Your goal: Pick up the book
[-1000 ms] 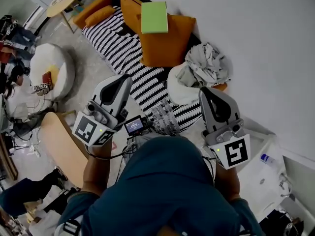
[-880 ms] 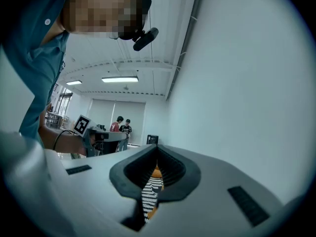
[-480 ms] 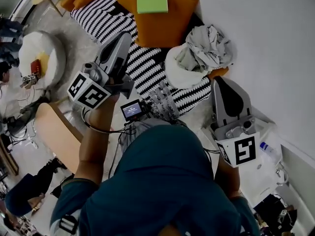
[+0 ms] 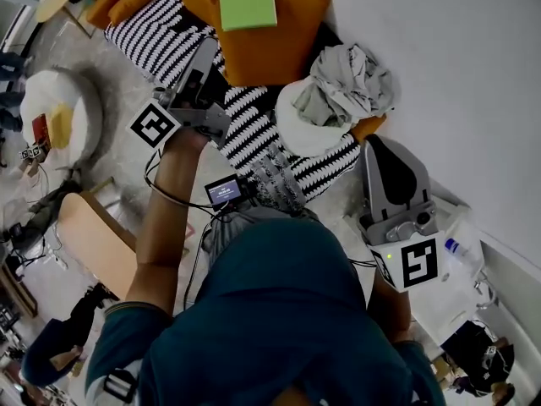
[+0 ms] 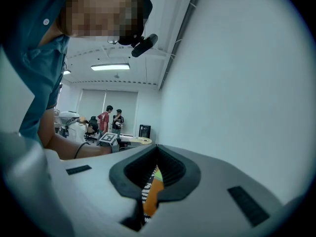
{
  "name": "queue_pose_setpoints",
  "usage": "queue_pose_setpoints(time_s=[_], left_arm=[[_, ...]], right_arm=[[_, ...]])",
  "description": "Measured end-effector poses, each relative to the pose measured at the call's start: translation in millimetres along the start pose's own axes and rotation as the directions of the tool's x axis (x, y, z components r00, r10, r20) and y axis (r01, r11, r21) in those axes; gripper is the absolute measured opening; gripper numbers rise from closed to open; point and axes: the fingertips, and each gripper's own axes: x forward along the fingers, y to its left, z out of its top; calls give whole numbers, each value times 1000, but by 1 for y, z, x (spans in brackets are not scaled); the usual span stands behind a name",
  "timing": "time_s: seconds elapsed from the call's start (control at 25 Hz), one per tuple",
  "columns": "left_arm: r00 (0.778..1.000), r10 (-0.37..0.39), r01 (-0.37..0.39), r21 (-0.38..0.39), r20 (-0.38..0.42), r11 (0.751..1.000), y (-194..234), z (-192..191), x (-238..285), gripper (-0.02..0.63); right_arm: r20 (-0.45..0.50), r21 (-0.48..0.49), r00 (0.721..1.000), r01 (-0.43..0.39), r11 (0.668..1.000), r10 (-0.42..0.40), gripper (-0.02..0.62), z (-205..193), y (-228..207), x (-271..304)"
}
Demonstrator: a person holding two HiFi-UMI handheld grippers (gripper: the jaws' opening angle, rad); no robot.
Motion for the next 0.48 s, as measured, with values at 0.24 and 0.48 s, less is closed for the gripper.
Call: queue_pose_setpoints(time_s=[0.24, 0.48], left_arm=[[999, 47, -49, -105, -21, 993, 58, -11, 27, 56], [995, 90, -96, -196, -39, 976, 119, -24, 47, 165]], right_arm=[[-36, 7, 998, 47, 999, -47, 14, -7, -13, 7], [-69, 15, 993, 92, 996, -91, 14, -16, -27, 17]])
